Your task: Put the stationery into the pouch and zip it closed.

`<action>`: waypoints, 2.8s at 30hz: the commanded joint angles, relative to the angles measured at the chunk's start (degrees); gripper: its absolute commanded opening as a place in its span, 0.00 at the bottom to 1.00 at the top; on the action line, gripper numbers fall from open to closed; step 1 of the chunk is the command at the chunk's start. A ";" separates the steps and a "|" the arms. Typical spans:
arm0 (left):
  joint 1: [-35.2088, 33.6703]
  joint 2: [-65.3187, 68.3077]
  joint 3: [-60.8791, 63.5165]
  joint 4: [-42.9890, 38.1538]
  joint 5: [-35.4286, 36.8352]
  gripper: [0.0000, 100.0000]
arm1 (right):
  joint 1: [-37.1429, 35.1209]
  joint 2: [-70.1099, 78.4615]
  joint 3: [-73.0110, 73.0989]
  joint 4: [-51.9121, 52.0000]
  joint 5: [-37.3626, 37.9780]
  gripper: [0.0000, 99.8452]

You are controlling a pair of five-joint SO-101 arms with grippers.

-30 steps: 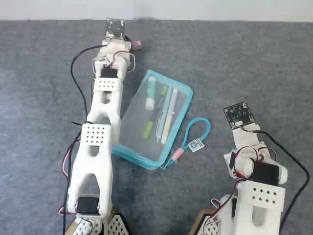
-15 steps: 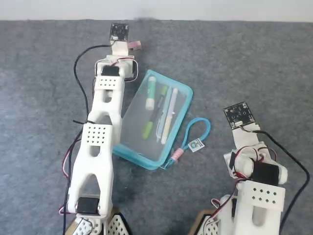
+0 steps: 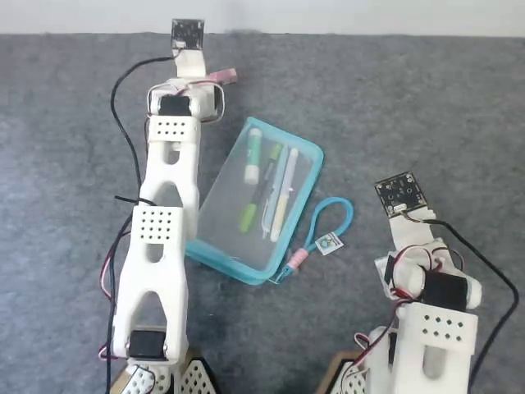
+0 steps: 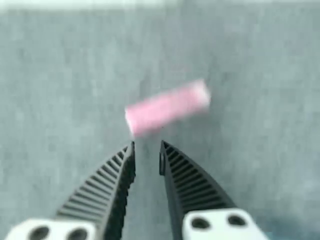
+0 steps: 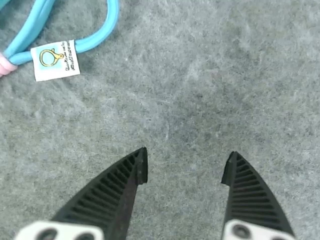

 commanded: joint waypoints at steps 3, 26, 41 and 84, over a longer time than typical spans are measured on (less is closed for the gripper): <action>-2.02 -7.74 -4.44 -0.62 0.97 0.07 | -0.22 -1.10 -2.11 0.48 0.44 0.24; -10.29 -108.48 67.30 43.69 -4.48 0.01 | 1.01 -35.38 4.13 1.10 -4.84 0.01; -27.87 -180.31 153.27 13.45 -23.47 0.01 | 6.55 -35.30 25.67 -3.65 -5.98 0.01; -21.89 -179.34 175.25 15.12 -21.54 0.01 | -4.18 -37.67 32.53 -1.01 -17.76 0.01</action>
